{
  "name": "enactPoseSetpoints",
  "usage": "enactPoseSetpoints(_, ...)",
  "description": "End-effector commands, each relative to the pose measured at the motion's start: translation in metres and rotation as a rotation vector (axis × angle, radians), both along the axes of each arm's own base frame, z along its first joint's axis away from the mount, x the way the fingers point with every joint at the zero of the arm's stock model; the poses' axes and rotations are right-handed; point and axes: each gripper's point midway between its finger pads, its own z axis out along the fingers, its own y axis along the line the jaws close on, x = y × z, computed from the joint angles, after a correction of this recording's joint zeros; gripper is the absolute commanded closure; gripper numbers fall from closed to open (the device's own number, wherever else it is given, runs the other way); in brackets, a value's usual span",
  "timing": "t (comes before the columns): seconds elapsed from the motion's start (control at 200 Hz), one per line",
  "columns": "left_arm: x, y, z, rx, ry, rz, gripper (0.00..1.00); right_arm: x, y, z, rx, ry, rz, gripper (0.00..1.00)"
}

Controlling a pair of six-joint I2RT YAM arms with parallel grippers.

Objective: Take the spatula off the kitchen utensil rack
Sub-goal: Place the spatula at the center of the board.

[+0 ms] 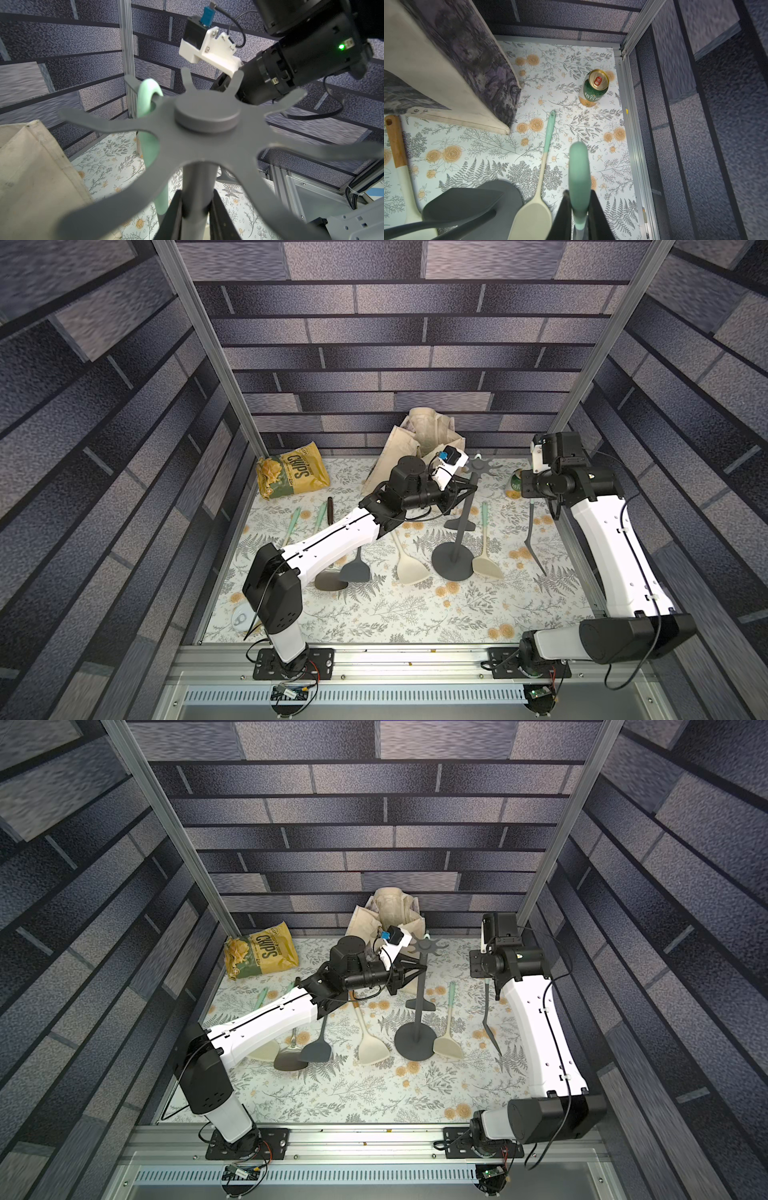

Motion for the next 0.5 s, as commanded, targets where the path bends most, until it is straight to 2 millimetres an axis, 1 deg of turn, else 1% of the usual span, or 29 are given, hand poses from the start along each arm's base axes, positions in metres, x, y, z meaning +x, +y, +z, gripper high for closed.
enactPoseSetpoints(0.0,-0.016,0.002,0.053,-0.117,-0.087,-0.043,0.77,0.005,-0.007,-0.008,-0.017,0.038,-0.035,1.00)
enactPoseSetpoints(0.195,-0.018,0.004,0.053,-0.120,-0.089,-0.041,0.77,0.032,-0.003,-0.046,-0.016,0.082,-0.034,1.00)
enactPoseSetpoints(0.301,-0.017,0.004,0.052,-0.119,-0.088,-0.040,0.77,0.043,-0.003,-0.065,-0.018,0.103,-0.040,1.00)
enactPoseSetpoints(0.496,-0.018,0.003,0.050,-0.120,-0.084,-0.042,0.77,0.059,-0.016,-0.097,-0.077,0.147,-0.075,1.00)
